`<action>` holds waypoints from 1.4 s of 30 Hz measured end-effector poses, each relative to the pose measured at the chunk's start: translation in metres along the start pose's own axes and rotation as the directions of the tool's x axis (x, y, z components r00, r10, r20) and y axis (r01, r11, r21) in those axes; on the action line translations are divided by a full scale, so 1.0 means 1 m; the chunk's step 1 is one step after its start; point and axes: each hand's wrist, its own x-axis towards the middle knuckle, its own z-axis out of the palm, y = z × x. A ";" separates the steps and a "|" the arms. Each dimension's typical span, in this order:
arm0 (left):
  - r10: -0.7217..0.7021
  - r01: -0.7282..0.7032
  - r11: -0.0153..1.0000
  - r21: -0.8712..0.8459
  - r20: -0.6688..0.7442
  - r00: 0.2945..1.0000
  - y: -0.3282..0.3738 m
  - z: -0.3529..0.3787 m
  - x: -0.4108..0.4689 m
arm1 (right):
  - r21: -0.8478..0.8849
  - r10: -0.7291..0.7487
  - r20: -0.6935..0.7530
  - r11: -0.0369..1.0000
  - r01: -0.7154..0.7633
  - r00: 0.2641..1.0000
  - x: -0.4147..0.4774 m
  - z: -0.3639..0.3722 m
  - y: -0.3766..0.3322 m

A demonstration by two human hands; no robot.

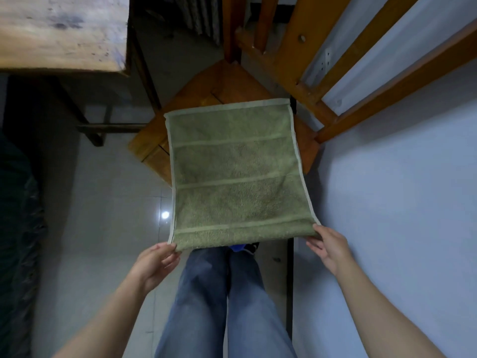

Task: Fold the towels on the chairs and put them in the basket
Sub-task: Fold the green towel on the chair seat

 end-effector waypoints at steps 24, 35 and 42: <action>0.587 -0.593 0.669 0.448 0.170 0.792 0.016 0.008 -0.063 | 0.182 -0.094 -0.112 0.977 0.114 0.989 -0.063 0.017 -0.050; 0.855 -0.520 -0.049 0.853 0.305 0.419 0.040 0.028 -0.070 | -0.004 -0.290 -0.123 0.956 0.292 0.949 -0.077 0.044 -0.094; 0.670 -0.693 0.519 0.500 0.265 0.693 0.121 0.042 -0.066 | 0.227 -0.324 -0.108 0.912 0.341 0.940 -0.072 0.088 -0.140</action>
